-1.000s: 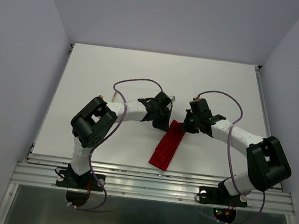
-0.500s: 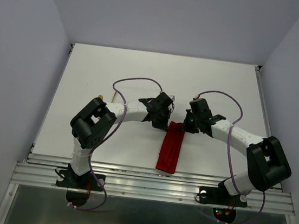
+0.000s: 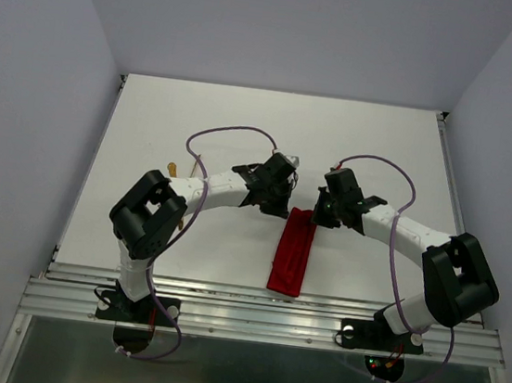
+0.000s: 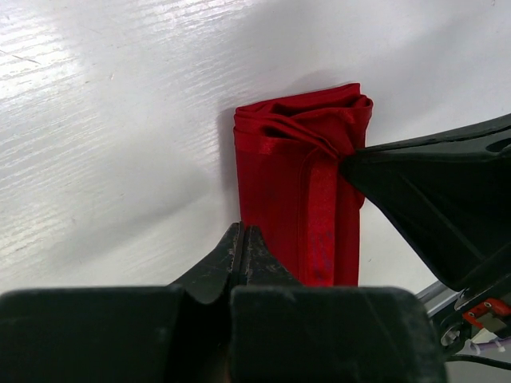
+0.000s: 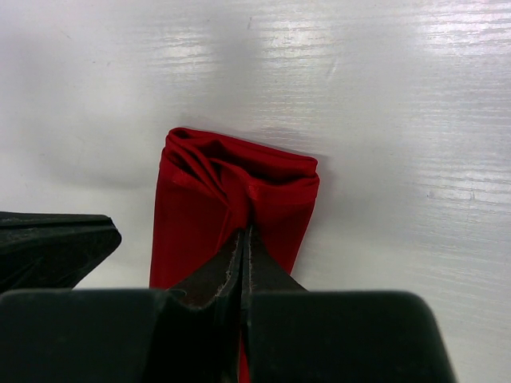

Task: Fold the napkin into a case and place the utensils inside
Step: Stuff the top corner of the smaller-rectangle-folded napkin into the folded napkin.

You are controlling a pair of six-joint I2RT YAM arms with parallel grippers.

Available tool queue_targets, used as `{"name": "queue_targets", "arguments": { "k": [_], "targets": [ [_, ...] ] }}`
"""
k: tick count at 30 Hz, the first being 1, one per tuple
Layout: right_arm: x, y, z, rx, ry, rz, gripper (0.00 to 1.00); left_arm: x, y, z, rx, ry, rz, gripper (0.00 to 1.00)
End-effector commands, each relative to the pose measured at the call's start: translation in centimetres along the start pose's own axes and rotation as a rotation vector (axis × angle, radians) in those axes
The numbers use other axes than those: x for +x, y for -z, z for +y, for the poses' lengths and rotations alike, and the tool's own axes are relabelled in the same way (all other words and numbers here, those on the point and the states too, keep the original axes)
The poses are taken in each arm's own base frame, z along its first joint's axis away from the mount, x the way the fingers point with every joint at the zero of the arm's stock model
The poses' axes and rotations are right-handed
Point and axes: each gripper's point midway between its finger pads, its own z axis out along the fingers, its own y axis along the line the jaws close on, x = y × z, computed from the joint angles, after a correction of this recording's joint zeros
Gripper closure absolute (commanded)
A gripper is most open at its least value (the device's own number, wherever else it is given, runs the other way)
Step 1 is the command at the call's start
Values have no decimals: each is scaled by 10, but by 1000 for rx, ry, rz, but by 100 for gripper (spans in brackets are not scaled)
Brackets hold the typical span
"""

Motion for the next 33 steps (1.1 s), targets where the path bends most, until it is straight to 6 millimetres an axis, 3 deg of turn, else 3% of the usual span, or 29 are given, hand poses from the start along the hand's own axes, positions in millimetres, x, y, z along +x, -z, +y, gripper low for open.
{"name": "queue_targets", "arguments": {
  "k": [1, 18, 33],
  "targets": [
    [-20, 9, 14, -41, 3, -61, 99, -7, 2, -19, 38, -23, -13, 100],
    [-20, 8, 13, -41, 3, -60, 99, 3, -17, -40, 111, -35, 32, 100],
    [-16, 11, 17, -65, 4, -42, 99, 21, -49, -40, 137, -31, 94, 100]
  ]
}}
